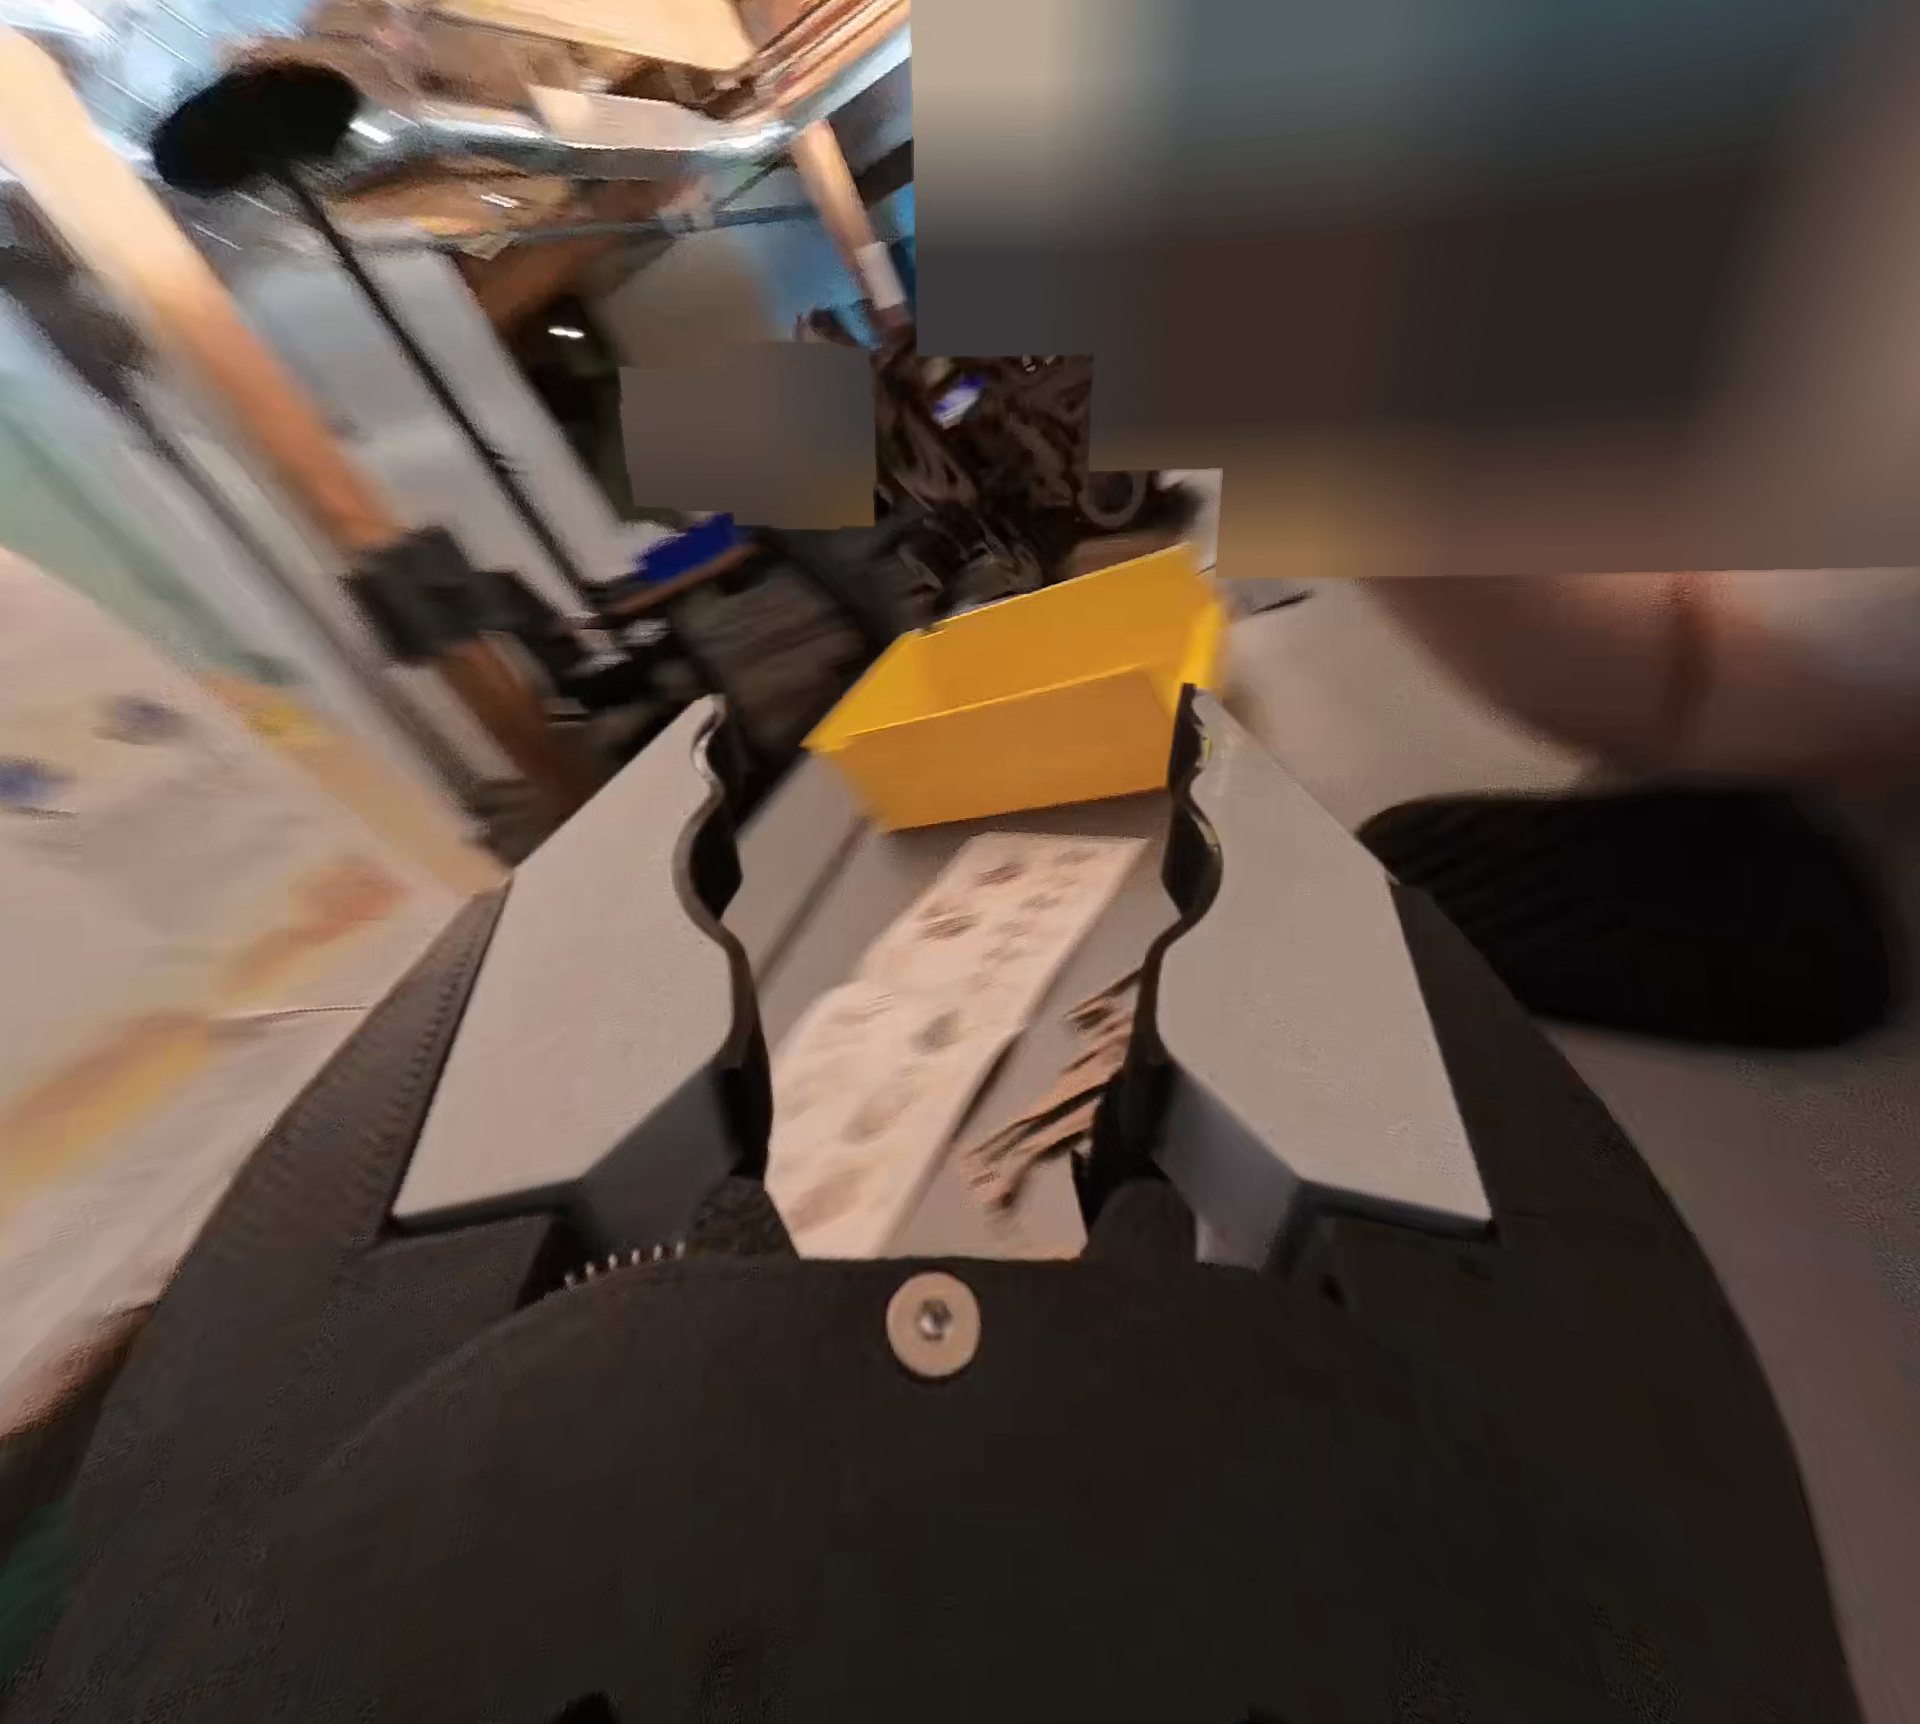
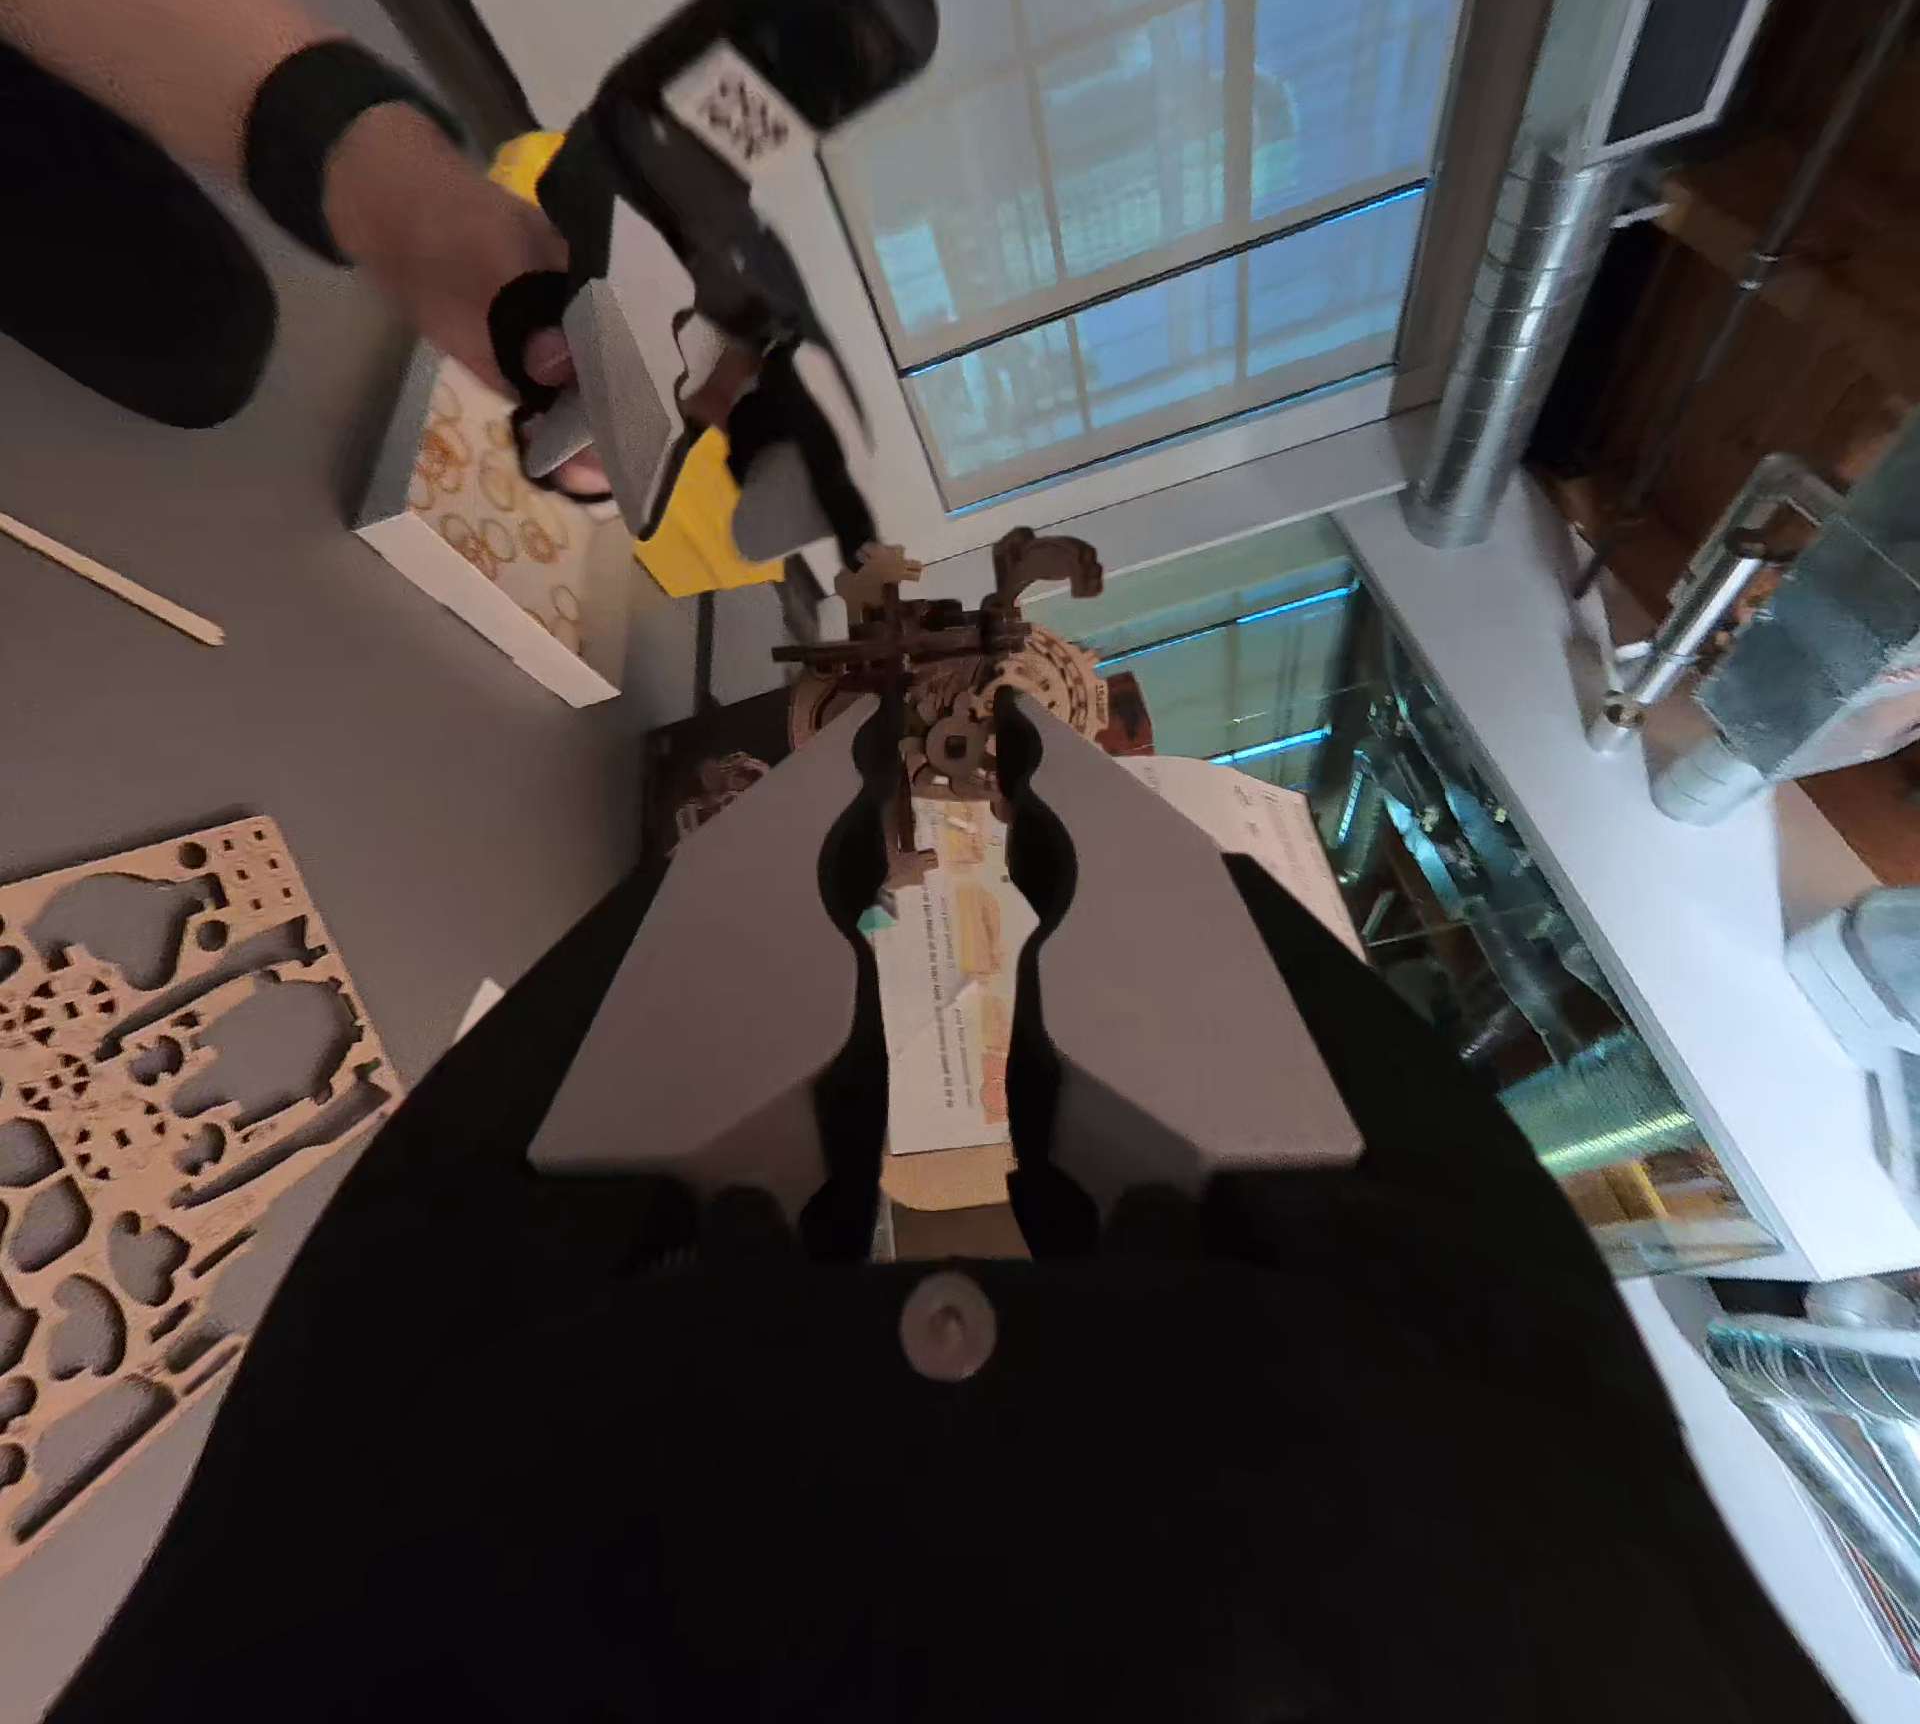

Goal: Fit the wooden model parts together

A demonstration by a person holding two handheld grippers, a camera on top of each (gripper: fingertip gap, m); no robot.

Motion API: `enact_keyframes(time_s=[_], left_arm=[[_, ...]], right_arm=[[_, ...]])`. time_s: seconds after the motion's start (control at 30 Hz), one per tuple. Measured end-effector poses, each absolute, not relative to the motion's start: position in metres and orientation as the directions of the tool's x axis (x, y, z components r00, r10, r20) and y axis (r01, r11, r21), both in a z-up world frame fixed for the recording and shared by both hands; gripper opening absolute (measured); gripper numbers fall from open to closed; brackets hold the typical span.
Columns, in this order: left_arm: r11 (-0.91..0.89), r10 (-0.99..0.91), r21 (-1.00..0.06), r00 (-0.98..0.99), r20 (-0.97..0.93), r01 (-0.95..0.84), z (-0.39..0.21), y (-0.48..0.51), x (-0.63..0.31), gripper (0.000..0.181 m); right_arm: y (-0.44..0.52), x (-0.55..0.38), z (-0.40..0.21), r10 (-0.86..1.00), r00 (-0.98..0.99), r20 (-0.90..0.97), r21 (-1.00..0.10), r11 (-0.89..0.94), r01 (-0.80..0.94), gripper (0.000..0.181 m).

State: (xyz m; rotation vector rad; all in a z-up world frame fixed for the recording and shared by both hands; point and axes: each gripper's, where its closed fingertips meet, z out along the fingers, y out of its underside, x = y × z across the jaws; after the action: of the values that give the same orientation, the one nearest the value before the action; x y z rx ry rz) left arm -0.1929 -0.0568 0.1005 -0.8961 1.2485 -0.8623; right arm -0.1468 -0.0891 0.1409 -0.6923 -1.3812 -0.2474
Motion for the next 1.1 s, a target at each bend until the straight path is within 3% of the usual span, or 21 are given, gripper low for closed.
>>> enact_keyframes(time_s=[0.07, 0.17, 0.37, 0.63, 1.1], left_arm=[[0.573, -0.793, -0.818, 0.221, -0.568, -0.047, 0.097, -0.059, -0.200, 0.083], [0.676, -0.680, -0.716, 0.227, -0.698, -0.175, 0.078, -0.063, -0.201, 0.094], [0.714, -0.631, -0.669, 0.223, -0.743, -0.208, 0.050, -0.060, -0.202, 0.096], [0.680, -0.707, -0.720, 0.139, -0.694, -0.136, 0.041, -0.079, -0.197, 0.086], [0.640, -0.768, -0.768, 0.022, -0.641, -0.019, 0.044, -0.088, -0.186, 0.081]], right_arm=[[-0.086, -0.159, 0.124, 0.263, 0.140, 0.955, -0.294, 0.759, 0.581, 0.016], [-0.082, -0.174, 0.104, 0.281, 0.080, 0.956, -0.268, 0.733, 0.626, 0.016], [-0.094, -0.197, 0.072, 0.434, 0.064, 0.899, -0.387, 0.717, 0.580, 0.015], [-0.110, -0.205, 0.063, 0.601, 0.106, 0.793, -0.579, 0.686, 0.441, 0.016], [-0.109, -0.194, 0.074, 0.761, 0.121, 0.637, -0.765, 0.604, 0.224, 0.016]])
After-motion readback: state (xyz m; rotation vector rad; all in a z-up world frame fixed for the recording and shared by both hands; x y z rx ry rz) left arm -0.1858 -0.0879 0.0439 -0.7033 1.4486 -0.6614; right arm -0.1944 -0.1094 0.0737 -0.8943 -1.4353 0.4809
